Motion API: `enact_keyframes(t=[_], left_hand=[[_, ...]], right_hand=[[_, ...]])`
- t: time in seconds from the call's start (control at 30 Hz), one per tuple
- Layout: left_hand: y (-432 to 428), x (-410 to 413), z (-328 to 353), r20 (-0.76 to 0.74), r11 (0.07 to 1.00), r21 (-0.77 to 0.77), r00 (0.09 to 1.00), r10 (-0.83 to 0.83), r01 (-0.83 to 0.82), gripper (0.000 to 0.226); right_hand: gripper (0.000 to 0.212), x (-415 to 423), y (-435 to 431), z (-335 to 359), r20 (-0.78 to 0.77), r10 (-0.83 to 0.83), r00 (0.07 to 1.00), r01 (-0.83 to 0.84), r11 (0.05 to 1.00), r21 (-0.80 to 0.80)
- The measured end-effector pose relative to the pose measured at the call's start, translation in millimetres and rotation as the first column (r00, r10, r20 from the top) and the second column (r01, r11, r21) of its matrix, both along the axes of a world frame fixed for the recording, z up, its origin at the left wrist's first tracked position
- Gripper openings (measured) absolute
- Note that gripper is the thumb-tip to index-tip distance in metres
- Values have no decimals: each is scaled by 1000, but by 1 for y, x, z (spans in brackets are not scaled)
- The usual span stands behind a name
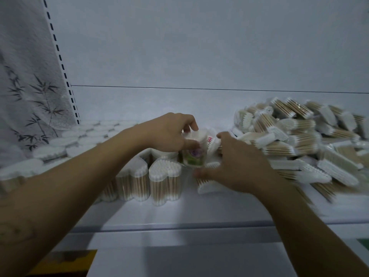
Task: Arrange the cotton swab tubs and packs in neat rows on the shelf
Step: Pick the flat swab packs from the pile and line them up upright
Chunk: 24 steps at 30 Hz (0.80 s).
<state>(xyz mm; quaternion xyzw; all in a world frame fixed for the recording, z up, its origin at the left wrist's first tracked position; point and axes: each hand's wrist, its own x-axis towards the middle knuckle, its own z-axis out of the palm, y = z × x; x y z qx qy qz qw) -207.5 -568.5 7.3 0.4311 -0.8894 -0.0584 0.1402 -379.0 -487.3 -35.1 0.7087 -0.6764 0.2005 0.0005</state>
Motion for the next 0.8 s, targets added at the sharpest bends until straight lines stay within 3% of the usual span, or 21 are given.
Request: enact_keyframes(t=[0.1, 0.23, 0.3, 0.63, 0.8], left_hand=[[2, -5, -1, -65, 1000, 17, 998, 18, -17, 41], [6, -15, -1, -133, 999, -25, 990, 38, -42, 40], [8, -16, 2, -155, 999, -14, 987, 31, -34, 35], [25, -18, 2, -113, 999, -3, 993, 45, -45, 32], [31, -13, 2, -84, 997, -29, 994, 70, -73, 35]], right_hand=[[89, 13, 13, -9, -141, -38, 989, 39, 999, 4], [53, 7, 14, -9, -297, -68, 953, 56, 997, -49], [43, -3, 12, -4, -294, -89, 952, 81, 996, -38], [63, -17, -6, -19, -198, -197, 960, 187, 980, -70], [50, -13, -5, -34, -239, -188, 953, 144, 971, -191]])
